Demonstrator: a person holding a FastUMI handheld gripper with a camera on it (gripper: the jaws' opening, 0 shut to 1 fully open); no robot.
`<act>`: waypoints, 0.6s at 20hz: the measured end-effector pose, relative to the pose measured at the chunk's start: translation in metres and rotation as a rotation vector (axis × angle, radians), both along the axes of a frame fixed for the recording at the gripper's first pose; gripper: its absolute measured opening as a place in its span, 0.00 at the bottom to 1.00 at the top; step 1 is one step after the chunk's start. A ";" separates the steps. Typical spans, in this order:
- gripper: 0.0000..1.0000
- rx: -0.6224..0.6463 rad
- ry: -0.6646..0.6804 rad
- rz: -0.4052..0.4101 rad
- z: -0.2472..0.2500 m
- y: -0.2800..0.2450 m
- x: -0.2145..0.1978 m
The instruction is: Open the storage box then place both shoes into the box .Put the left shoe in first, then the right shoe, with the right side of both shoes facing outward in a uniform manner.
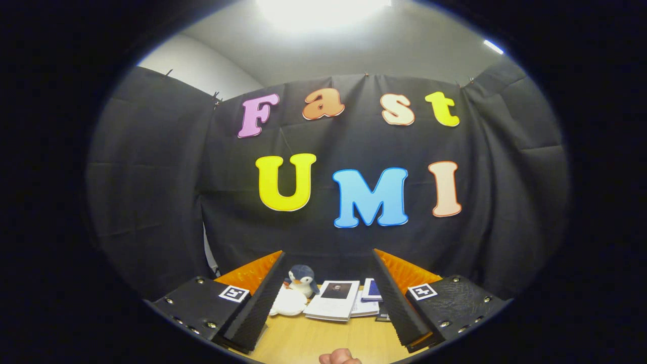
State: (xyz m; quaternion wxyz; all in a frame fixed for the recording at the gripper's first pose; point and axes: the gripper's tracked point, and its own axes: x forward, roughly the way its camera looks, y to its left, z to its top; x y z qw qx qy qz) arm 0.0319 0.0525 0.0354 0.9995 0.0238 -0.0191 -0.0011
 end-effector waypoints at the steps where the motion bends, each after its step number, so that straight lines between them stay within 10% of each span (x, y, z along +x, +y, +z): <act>1: 0.99 0.002 -0.015 -0.001 0.003 -0.004 -0.005; 12: 0.99 -0.020 -0.008 -0.043 -0.013 -0.057 -0.015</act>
